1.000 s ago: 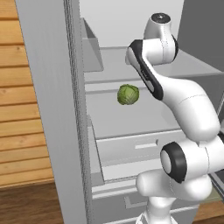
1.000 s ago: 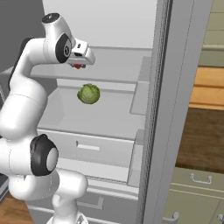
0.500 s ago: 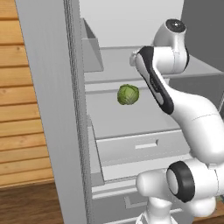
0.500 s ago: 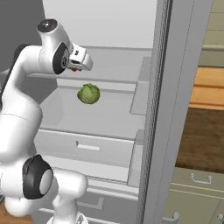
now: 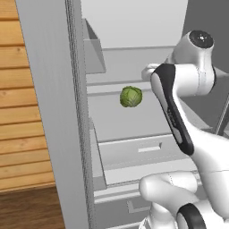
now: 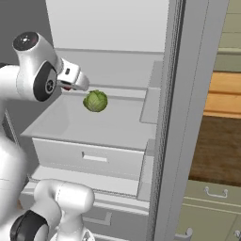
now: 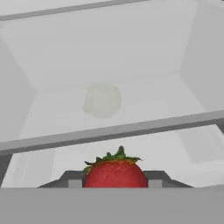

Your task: Take the strawberry from the fridge and place it on top of the pancake, located on the dining counter.

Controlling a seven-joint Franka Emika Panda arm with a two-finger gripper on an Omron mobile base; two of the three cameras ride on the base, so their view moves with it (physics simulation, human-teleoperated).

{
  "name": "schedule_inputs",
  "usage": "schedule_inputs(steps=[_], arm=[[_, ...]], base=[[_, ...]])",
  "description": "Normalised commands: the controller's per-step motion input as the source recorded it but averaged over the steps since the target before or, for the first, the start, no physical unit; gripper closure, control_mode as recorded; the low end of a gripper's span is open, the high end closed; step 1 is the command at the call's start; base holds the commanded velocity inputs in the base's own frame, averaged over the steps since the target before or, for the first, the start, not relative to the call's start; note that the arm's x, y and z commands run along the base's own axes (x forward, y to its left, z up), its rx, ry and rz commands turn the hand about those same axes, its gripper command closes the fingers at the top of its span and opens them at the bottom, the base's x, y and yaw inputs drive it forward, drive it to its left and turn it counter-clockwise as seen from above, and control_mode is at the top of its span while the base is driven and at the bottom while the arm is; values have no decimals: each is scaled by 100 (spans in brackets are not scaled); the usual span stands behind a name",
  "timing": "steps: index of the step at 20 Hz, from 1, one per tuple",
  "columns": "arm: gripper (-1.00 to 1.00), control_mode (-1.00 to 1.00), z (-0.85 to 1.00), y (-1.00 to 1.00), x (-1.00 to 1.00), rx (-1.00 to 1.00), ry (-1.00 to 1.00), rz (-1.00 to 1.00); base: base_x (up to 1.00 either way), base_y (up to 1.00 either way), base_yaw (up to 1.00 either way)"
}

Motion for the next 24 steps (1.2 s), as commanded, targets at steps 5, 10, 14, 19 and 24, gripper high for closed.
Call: schedule_inputs(steps=[5,10,14,19,24], arm=[[100,-100,-28,0,-100,0,30,-2],[100,-100,-76,1,-97,-1,35,0],[100,-100,-100,0,-53,-2,10,0],[100,-100,-82,0,-22,0,-13,0],[100,-100,-22,-4,0,0,-7,3]], base=[[0,0,0],[0,0,0],[0,0,0],[0,0,0],[0,0,0]])
